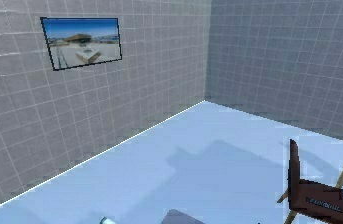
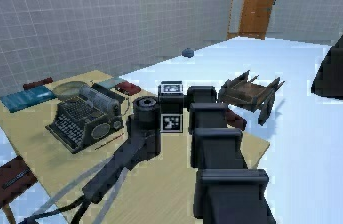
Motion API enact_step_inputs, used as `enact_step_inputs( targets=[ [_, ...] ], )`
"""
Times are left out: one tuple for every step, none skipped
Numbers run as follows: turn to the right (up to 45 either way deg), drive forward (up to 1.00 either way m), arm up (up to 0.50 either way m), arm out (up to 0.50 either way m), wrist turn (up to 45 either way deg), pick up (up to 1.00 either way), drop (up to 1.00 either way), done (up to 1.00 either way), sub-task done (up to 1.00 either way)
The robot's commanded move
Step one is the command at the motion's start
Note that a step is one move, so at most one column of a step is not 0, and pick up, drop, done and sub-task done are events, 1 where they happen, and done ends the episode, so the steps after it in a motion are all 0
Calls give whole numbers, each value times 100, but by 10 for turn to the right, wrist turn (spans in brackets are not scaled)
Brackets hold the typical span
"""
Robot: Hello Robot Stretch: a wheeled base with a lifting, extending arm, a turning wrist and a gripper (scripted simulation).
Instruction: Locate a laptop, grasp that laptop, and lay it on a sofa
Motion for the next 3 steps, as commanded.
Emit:
enact_step_inputs(
  targets=[
    [0,0,0,-16,0,0,0,0,0],
    [-90,0,0,0,0,0,0,0,0],
    [0,50,0,0,0,0,0,0,0]
  ],
)
